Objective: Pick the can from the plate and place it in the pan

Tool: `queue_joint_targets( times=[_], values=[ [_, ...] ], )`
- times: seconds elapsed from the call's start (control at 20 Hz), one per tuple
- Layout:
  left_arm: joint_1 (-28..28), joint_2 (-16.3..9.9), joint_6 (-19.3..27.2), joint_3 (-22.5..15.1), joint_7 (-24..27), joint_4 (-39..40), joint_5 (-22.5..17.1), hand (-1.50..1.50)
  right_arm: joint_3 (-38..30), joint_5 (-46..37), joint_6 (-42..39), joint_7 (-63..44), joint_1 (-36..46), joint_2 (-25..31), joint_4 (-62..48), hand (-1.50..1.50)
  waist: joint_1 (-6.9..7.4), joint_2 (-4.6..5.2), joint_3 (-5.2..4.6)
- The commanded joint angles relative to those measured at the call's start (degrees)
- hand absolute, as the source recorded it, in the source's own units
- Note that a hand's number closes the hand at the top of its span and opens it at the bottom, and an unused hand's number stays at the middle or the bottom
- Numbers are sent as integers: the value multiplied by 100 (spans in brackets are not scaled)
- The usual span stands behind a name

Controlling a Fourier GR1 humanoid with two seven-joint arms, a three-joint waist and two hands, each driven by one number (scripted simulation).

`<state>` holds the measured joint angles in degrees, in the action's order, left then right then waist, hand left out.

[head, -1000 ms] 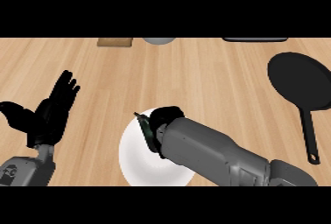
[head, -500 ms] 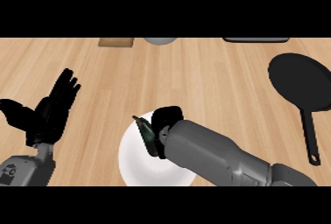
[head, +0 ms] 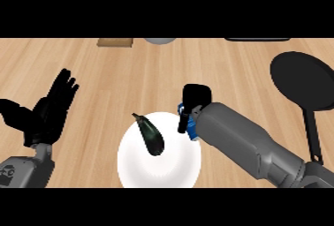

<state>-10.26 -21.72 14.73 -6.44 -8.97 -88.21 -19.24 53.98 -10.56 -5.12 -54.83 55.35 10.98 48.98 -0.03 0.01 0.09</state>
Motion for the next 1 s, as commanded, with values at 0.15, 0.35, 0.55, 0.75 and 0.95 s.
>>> queue_joint_targets(
  times=[0.15, 0.35, 0.55, 0.75, 0.95],
  values=[
    [63, 20, -36, 20, 32, -105, 29, 0, -461, -916, 1549, 797, 239, 1232, -470, 150, 21, 1, -5],
    [46, -39, 3, -8, -193, -203, 92, 0, -288, -1676, 1887, 269, 850, 1363, -328, 150, 21, -41, -9],
    [-49, 263, 157, -73, 19, 73, 248, 0, -355, -2149, 1791, -183, 1261, 1603, 162, 150, -66, -35, -13],
    [144, 141, 6, 82, -88, -197, 182, 0, -889, -2149, 1276, -397, 1239, 2048, 832, 150, -40, -38, -11],
    [186, 151, -47, 117, -177, -307, 231, 0, -1295, -2455, 1809, -273, 713, 2158, 722, 150, 10, -12, -8]
  ],
)
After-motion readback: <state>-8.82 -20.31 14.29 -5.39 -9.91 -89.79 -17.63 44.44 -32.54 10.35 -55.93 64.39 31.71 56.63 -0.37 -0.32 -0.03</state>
